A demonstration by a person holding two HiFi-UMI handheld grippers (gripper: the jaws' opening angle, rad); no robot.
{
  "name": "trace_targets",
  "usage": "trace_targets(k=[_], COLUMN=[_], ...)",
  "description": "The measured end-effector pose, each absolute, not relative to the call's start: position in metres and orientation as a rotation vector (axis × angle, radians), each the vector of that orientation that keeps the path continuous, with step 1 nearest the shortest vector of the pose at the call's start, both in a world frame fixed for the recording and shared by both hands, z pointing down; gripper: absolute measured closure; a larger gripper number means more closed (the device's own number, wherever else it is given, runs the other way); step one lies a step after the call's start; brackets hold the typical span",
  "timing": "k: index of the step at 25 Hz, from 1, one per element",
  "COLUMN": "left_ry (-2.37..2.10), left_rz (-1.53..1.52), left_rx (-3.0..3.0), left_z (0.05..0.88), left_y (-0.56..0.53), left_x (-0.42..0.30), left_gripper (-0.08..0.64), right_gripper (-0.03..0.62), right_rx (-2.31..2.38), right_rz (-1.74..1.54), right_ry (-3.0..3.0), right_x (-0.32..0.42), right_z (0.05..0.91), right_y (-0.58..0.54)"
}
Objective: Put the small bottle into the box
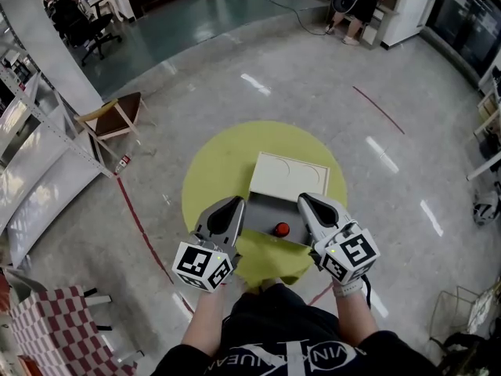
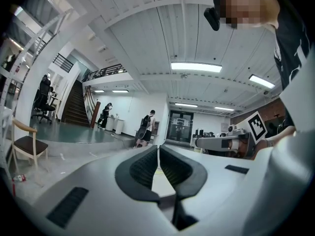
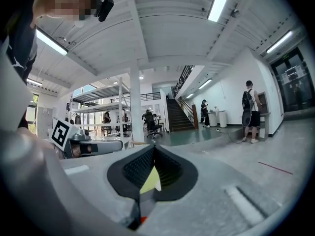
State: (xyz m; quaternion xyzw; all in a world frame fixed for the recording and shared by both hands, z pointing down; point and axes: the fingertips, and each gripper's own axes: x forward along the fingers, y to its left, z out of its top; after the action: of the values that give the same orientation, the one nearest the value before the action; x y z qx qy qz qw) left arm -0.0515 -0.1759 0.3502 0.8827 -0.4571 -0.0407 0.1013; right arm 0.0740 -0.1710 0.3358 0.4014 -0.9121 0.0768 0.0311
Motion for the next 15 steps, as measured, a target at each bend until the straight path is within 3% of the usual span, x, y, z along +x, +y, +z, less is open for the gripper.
trace_targets(k=[15], left_ry=[-1.398], left_rz=[-0.116], left_rx=[2.616], left_z=[0.339], left_y=[-0.178], left_x=[-0.054], left_gripper=[0.54], right_gripper=[0.586], right_rx=[1.197], right_rz=[0.21], right_ry=[-2.842], right_x=[0.068], right_z=[0.325], right_y=[-0.175])
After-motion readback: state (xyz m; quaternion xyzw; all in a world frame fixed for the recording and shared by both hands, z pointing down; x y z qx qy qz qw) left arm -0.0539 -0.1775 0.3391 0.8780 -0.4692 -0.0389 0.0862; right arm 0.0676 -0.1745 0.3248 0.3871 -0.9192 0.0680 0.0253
